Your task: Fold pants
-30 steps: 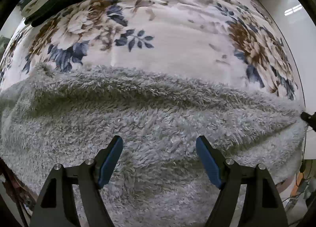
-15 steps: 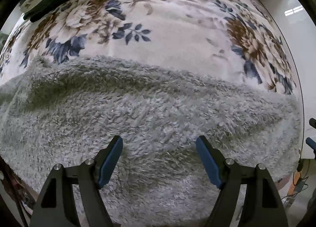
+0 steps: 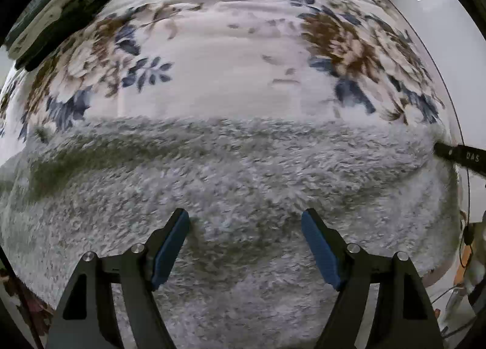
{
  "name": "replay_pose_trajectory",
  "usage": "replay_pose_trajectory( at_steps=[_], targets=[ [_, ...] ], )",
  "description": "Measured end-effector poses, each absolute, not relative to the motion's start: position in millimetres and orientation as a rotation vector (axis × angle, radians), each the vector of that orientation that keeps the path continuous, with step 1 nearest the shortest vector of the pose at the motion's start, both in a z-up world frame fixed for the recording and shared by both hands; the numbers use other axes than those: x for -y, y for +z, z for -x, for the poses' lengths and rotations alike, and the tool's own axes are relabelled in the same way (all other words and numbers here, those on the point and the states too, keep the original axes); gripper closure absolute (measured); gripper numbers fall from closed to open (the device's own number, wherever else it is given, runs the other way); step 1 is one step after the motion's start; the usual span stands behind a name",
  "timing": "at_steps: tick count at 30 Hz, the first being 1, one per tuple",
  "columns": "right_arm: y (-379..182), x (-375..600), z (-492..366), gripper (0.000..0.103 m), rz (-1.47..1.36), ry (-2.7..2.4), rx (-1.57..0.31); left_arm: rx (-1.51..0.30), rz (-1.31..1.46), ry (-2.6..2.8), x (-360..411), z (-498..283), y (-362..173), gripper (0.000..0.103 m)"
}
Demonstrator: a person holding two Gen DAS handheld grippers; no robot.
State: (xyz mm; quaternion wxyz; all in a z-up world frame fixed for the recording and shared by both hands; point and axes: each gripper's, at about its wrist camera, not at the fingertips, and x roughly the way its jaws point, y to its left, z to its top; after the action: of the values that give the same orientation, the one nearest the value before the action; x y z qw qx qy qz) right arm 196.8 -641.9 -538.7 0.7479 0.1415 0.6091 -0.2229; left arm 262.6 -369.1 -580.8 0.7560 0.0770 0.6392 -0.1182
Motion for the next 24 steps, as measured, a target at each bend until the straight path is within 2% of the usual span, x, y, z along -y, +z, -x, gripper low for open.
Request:
replay_pose_trajectory(
  at_steps=[2, 5, 7, 8, 9, 12, 15, 19, 24],
  targets=[
    [-525, 656, -190, 0.097, -0.317, -0.571, -1.282, -1.378, -0.183, -0.253, 371, -262, -579, 0.028],
    [-543, 681, -181, 0.093, -0.576, -0.507, -1.337, -1.382, -0.192, -0.266, 373, -263, -581, 0.028],
    [-555, 692, -173, 0.07, -0.724, -0.441, -1.368, -1.398, -0.184, -0.27, 373, -264, -585, 0.028],
    [-554, 698, -163, 0.05, -0.792, -0.442, -1.375, -1.405, -0.181, -0.269, 372, -263, -587, 0.028],
    [-547, 702, -151, 0.043, -0.837, -0.457, -1.335, -1.41, -0.177, -0.269, 371, -263, -588, 0.028],
    [-523, 704, -99, 0.043, -0.983, -0.489, -1.189, -1.455, -0.16, -0.275, 368, -263, -600, 0.028],
    [-523, 692, -46, 0.042, -1.122, -0.513, -1.139, -1.506, -0.148, -0.287, 364, -264, -617, 0.028],
    [-549, 668, 2, 0.042, -1.288, -0.501, -1.093, -1.536, -0.134, -0.293, 361, -267, -631, 0.021],
    [-600, 627, 13, 0.042, -1.387, -0.473, -1.11, -1.576, -0.141, -0.306, 369, -278, -642, 0.01]
  ],
)
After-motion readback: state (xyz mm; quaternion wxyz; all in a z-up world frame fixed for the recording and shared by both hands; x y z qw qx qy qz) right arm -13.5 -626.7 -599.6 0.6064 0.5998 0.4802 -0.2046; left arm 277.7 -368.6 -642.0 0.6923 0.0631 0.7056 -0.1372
